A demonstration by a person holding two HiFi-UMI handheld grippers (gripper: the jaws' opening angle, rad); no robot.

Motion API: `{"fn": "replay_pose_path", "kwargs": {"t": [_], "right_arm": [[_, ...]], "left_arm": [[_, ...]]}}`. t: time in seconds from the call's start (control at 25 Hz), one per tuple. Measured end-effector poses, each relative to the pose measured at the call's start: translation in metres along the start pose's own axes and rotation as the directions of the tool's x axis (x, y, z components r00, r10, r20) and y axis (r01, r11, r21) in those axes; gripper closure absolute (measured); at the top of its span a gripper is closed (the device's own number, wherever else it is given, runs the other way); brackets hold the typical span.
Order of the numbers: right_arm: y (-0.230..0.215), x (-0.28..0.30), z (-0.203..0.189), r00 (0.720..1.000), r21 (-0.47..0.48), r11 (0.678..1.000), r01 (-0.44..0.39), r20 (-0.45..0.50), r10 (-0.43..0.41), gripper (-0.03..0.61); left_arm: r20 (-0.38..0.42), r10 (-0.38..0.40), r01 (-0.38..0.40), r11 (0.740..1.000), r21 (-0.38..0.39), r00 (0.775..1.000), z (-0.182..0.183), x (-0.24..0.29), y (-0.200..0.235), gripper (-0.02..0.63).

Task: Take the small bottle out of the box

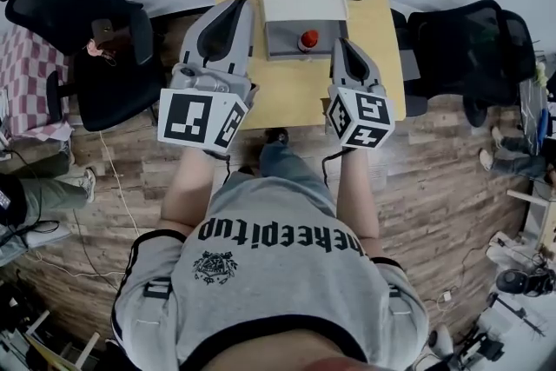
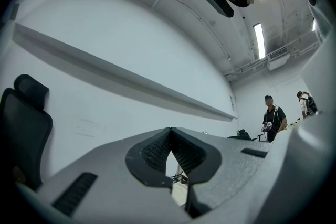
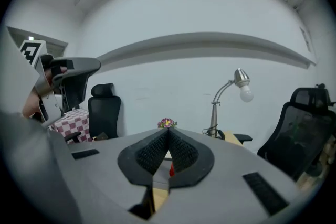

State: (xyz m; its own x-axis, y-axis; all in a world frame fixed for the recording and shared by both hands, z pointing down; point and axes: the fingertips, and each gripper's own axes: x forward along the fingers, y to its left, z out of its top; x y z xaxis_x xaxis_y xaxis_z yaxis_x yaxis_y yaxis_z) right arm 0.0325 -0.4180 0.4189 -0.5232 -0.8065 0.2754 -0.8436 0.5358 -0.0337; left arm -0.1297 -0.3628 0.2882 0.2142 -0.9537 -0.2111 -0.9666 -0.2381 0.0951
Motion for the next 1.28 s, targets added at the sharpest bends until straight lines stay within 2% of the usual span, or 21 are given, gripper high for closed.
{"fn": "replay_pose_path", "kwargs": {"t": [0.28,0.68,0.96,1.16,1.28], "right_arm": [[-0.015,0.041,-0.060,0.983,0.071,0.997,-0.030,-0.179,0.042,0.575],[-0.023,0.077,-0.112,0.938,0.129,0.989,-0.068,-0.330,0.107,0.572],[-0.019,0.099,-0.132,0.904,0.141,0.982,-0.124,-0.391,0.171,0.463],[-0.017,0.112,-0.148,0.871,0.102,0.983,-0.152,-0.456,0.182,0.382],[-0.016,0.118,-0.157,0.848,0.086,0.982,-0.171,-0.495,0.190,0.356]], "left_arm": [[-0.041,0.056,-0.056,0.998,0.003,0.998,-0.021,0.014,0.015,0.609],[-0.089,0.135,-0.135,0.991,0.016,0.987,-0.040,0.020,0.035,0.609],[-0.109,0.176,-0.174,0.984,0.033,0.978,-0.049,0.024,0.046,0.610],[-0.119,0.205,-0.202,0.979,0.038,0.971,-0.054,0.025,0.055,0.610],[-0.126,0.222,-0.218,0.975,0.039,0.967,-0.058,0.026,0.060,0.609]]}}
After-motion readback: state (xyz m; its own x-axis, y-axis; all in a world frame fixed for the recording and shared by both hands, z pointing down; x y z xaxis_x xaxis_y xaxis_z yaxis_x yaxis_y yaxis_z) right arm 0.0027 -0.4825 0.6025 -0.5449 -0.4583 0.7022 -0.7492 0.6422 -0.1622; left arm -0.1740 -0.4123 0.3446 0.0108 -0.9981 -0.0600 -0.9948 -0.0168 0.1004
